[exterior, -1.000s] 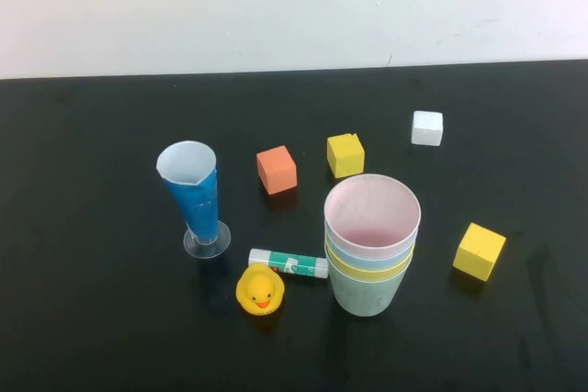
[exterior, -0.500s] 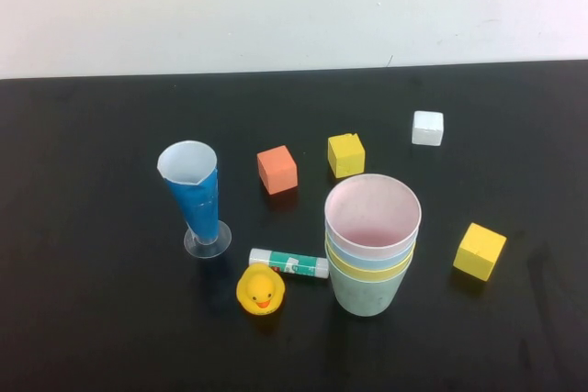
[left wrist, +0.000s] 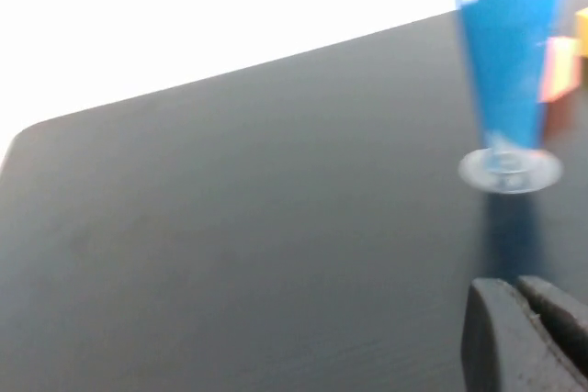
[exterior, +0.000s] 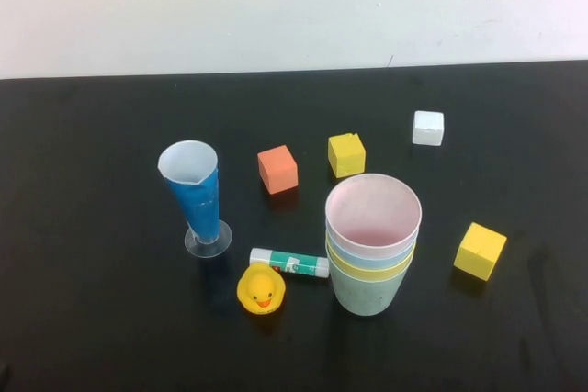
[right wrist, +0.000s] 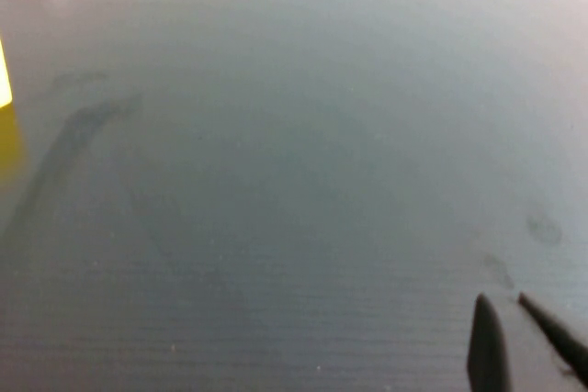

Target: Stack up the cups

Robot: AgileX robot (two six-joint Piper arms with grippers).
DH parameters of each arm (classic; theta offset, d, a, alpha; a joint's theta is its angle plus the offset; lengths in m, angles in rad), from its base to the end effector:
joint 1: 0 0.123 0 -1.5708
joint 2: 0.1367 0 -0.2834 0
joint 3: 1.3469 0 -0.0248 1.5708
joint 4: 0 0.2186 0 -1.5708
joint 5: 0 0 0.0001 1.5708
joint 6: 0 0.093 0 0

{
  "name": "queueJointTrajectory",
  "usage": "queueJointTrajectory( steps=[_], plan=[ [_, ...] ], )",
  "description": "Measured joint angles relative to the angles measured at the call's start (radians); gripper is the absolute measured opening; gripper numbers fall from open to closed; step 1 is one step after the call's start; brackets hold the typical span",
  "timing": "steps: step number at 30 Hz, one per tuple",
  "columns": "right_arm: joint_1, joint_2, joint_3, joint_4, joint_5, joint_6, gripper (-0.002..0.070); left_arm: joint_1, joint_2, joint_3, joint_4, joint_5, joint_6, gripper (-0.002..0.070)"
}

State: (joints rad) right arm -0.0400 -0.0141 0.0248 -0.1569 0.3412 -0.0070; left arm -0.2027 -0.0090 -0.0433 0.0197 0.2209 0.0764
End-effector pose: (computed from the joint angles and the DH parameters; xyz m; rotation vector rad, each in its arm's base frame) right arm 0.0243 -0.0059 0.1750 -0.0686 1.8339 -0.1850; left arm 0.0242 -0.0046 0.2064 0.2424 1.6349 -0.0780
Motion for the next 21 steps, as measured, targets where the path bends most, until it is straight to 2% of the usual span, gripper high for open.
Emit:
queueJointTrajectory(
  steps=[6,15,21],
  plan=[
    [0.000,0.000,0.000,0.000,0.000,0.000,-0.0001,0.150,-0.004,0.053,-0.033,-0.035,0.012,-0.0001],
    [0.000,0.000,0.000,0.000,0.000,0.000,-0.0001,0.196,-0.004,0.064,-0.049,0.057,0.016,-0.0001],
    [0.000,0.000,0.000,0.000,0.000,0.000,-0.0001,0.254,-0.005,0.062,-0.080,0.080,0.016,-0.0001]
  ],
)
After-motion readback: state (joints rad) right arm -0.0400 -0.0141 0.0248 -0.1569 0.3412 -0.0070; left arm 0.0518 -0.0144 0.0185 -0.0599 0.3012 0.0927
